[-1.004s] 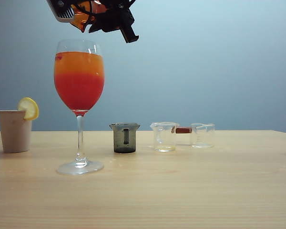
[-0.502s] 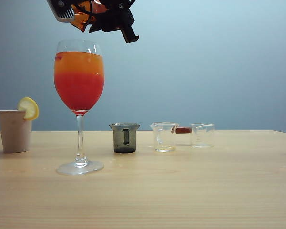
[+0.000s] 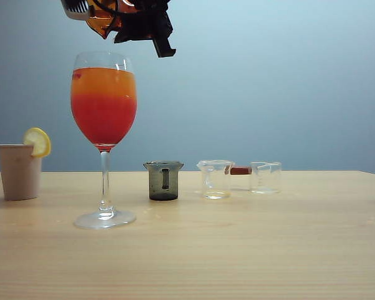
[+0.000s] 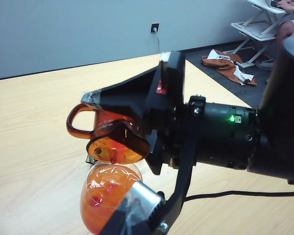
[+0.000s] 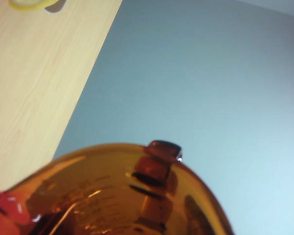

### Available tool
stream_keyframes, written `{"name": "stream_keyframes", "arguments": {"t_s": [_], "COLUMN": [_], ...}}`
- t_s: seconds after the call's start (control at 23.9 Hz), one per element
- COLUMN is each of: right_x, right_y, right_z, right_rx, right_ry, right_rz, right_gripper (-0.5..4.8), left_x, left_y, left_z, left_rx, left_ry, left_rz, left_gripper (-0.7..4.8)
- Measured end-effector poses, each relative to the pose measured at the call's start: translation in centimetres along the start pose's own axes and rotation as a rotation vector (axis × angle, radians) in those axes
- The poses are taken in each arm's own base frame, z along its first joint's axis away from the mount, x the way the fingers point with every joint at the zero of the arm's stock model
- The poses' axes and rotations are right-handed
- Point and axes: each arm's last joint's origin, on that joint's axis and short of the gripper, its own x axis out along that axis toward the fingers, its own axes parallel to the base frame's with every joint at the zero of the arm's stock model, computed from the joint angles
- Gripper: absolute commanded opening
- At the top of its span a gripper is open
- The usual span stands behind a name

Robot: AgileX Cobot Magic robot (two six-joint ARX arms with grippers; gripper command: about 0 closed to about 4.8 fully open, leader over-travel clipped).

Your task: Pick up the fourth measuring cup from the left, pour the grenadine inside into the goblet, and finally put the measuring cup back in its original place.

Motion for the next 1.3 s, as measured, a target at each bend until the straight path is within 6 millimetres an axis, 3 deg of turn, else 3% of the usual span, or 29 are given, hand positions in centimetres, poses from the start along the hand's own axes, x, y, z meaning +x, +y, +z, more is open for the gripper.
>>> {"name": "stream_keyframes", "arguments": {"t_s": [0.92,1.3], "right_x": [0.0,0.2], "right_y": [0.0,0.3], "right_z": [-0.2,-1.6], "right_rx": [0.449,0.696], "right_ry": [0.044,0.085], "right_rz": [0.000,-0.011], "right_gripper": [0.47,0.43], "left_x": [0.0,0.0], "left_y": [0.0,0.0], "left_z": [0.0,0.0], "left_rx": [0.000,0.001], "left_ry": [0.000,0.000], "left_rz": [0.000,0.000], "left_gripper": [-0.05,-0.05]}}
